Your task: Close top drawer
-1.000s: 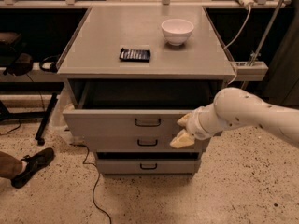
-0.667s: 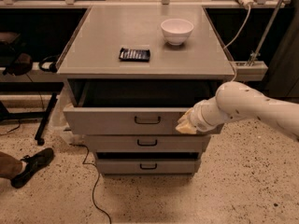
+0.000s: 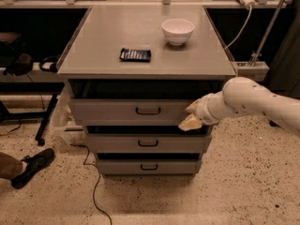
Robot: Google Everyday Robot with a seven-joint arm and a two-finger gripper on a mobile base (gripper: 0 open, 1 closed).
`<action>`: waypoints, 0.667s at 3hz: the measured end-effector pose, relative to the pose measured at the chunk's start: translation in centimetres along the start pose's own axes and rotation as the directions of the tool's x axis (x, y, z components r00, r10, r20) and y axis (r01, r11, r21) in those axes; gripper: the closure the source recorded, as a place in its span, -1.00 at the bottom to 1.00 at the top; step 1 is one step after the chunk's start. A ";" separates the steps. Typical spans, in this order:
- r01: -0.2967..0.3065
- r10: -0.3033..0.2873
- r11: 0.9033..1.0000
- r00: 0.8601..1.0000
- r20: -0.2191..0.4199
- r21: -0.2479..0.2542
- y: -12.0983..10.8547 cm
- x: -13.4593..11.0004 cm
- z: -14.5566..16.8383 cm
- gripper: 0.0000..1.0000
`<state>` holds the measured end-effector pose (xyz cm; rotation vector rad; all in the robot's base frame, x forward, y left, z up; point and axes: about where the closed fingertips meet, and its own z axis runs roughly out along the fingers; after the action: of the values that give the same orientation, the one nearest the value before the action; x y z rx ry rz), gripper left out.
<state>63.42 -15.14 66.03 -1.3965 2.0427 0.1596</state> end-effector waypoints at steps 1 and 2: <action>-0.016 0.016 1.000 1.000 0.020 0.025 0.2 0.2 -1.0 -0.67; -0.037 0.037 0.999 0.998 0.046 0.012 1.3 0.4 -1.8 -1.00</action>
Offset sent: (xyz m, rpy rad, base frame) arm -0.0369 -0.0100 0.0145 0.0955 -0.0064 -0.0355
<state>61.40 -15.71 66.93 -1.3361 2.0296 0.1926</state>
